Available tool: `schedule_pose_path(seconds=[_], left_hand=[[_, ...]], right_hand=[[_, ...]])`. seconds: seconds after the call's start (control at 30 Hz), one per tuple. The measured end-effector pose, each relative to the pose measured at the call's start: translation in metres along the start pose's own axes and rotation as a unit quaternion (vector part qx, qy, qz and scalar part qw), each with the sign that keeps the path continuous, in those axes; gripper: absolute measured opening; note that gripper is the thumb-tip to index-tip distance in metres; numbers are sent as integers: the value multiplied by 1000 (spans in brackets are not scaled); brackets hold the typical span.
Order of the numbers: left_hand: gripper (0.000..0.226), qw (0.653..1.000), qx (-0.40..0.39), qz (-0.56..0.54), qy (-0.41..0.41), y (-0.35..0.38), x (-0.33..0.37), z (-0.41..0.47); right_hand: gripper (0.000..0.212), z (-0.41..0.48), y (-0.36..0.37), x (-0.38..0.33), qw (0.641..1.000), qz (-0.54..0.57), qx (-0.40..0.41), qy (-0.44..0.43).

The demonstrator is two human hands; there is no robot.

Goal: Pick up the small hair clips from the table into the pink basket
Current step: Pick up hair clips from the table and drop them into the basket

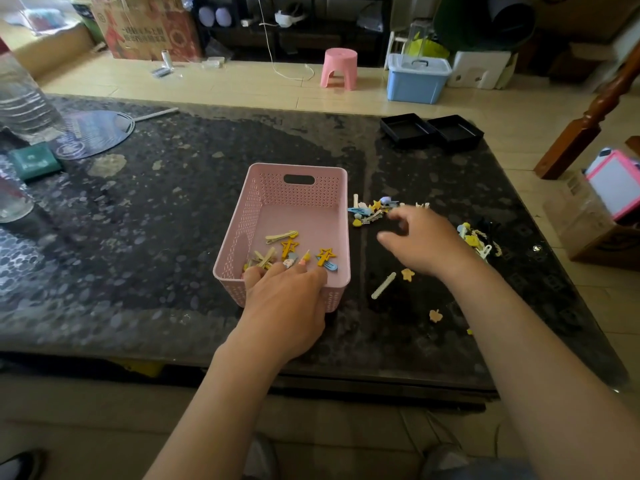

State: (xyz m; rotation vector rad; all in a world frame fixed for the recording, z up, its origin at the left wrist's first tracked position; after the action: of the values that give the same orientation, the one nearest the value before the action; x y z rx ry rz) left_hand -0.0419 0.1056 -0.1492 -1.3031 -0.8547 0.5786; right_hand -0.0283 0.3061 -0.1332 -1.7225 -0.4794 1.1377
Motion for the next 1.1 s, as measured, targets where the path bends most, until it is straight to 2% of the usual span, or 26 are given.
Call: schedule_pose_path(seconds=[0.1,0.2,0.37,0.53,0.63,0.77,0.93,1.1], left_hand=[[16,1000,-7,2,-3,2,0,2],[16,1000,-5,-1,-3,1,-1,1],[12,1000,-5,-3,-4,1,0,0],[13,1000,-7,4,-2,2,-1,0],[15,1000,-8,4,-5,2,-2,0],[14,1000,-10,8,-3,3,-1,1],[16,1000,-13,11,-5,3,-1,1],[15,1000,-5,9,-2,1,0,0]], right_hand=[[73,-11,30,32,981,-159,-88,74],[74,-17,50,41,967,-225,-96,69],[48,-15,48,30,982,-172,-61,44],[26,-13,46,32,990,-85,-65,89],[24,-10,44,37,989,-29,-73,129],[18,-8,45,37,985,-9,-68,161],[27,-7,50,31,985,-37,-52,159],[20,-7,52,30,985,-27,-55,162]])
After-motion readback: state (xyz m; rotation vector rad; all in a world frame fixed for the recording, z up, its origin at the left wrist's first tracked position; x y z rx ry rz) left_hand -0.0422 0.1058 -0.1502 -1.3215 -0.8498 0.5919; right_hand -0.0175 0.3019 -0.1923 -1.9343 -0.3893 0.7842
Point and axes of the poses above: each hand's wrist, its own z-axis towards the middle knuckle, its own y-axis out of the palm, x = y × z, the point moved 6 cm from there along z, towards the middle knuckle, and after that the axes turned 5 degrees about x, right-handed, at the moved point
